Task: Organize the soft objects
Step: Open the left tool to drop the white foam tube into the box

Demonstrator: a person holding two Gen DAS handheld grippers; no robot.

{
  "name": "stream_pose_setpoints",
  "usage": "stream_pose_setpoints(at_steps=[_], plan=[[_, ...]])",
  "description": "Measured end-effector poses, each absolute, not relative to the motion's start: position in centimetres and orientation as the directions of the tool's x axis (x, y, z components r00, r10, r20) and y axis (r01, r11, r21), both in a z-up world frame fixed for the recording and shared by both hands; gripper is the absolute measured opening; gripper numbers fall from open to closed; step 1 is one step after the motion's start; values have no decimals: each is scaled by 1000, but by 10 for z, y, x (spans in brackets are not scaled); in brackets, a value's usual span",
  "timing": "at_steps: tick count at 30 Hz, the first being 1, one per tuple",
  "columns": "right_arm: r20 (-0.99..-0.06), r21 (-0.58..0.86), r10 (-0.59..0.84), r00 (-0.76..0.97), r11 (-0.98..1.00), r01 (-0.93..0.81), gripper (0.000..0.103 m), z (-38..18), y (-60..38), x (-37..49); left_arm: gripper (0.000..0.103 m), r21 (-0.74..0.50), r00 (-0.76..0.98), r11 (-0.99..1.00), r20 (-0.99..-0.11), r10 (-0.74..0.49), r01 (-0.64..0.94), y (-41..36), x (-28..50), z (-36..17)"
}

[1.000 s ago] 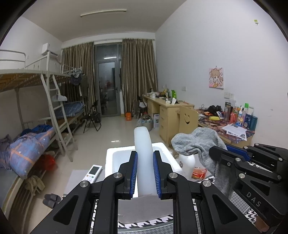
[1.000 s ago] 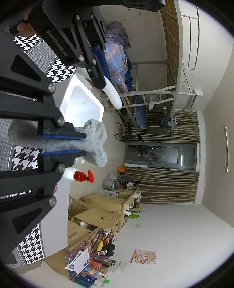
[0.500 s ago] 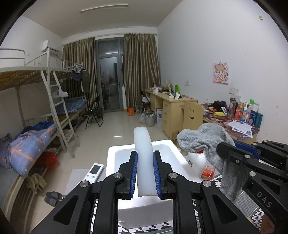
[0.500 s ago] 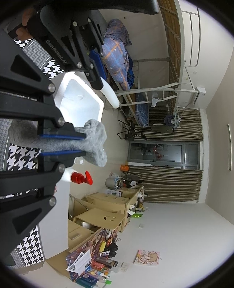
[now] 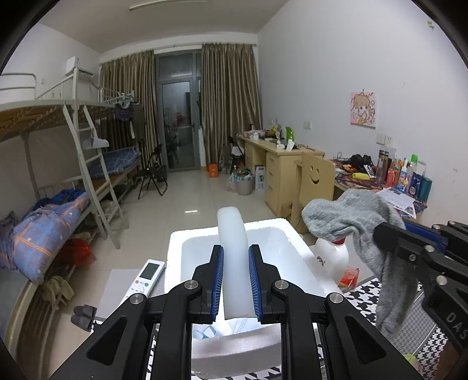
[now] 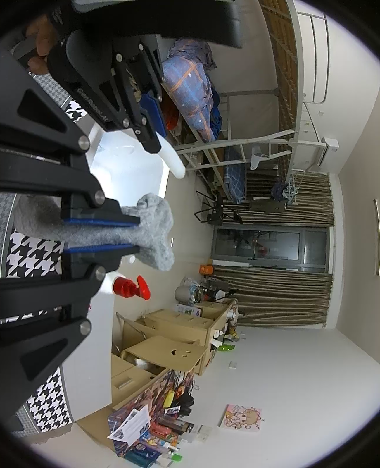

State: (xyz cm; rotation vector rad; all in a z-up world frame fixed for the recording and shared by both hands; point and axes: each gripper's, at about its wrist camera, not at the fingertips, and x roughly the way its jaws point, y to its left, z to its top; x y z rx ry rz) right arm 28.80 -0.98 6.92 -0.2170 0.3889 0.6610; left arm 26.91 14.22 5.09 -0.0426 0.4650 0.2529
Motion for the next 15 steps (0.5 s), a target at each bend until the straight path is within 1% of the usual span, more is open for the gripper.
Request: stream_pose_setpoints(at_steps=[5, 7, 8, 9, 10, 11, 12, 15], plan=[[-421, -72, 547, 724, 775, -628, 14, 69, -10, 292, 19, 12, 856, 969, -466, 222, -245, 146, 278, 45], [-423, -72, 545, 724, 776, -626, 14, 68, -10, 293, 22, 14, 853, 971, -476, 215, -237, 148, 281, 43], [-423, -71, 544, 724, 777, -625, 14, 68, -10, 294, 28, 13, 848, 972, -486, 210, -233, 150, 284, 41], [-424, -70, 543, 725, 778, -624, 14, 68, -10, 294, 37, 11, 844, 971, -493, 212, -238, 151, 285, 40], [-425, -68, 543, 724, 779, -623, 14, 68, -10, 295, 44, 15, 836, 967, -498, 229, -256, 153, 286, 39], [-427, -66, 542, 723, 779, -623, 14, 68, -10, 295, 60, 18, 832, 962, -498, 245, -272, 155, 285, 38], [-428, -67, 541, 724, 780, -623, 14, 68, -9, 295, 74, 18, 831, 959, -495, 254, -282, 156, 285, 38], [-425, -69, 541, 726, 780, -621, 14, 69, -9, 297, 86, 4, 834, 950, -476, 278, -314, 161, 279, 42]])
